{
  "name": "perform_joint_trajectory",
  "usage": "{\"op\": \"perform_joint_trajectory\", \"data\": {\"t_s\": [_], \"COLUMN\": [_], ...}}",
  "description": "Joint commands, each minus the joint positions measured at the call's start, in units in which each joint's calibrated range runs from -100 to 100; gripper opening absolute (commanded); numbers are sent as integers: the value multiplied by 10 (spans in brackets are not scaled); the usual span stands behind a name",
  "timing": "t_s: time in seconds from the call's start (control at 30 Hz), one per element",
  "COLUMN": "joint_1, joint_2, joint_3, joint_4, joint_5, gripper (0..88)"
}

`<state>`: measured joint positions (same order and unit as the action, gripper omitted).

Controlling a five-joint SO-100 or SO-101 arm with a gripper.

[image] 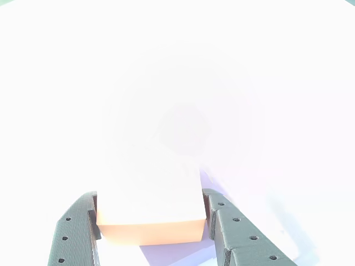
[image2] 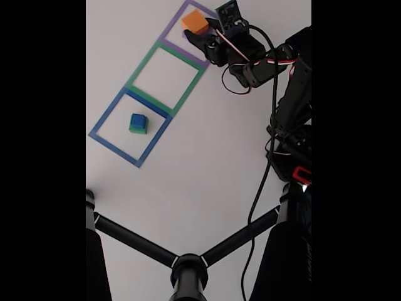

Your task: Tower of hanoi

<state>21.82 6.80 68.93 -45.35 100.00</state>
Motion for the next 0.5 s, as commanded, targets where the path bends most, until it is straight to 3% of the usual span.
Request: {"op": "perform_joint_trajectory", "data": {"t_s": [0.0,0.23,0.47], "joint_1": [-19,-36,-58], "joint_2": [-110,-317,-487], "joint_3": [12,-28,-210], "joint_4": [70,351,775], "joint_5": [0,0,0], "gripper": [168,163,162]}}
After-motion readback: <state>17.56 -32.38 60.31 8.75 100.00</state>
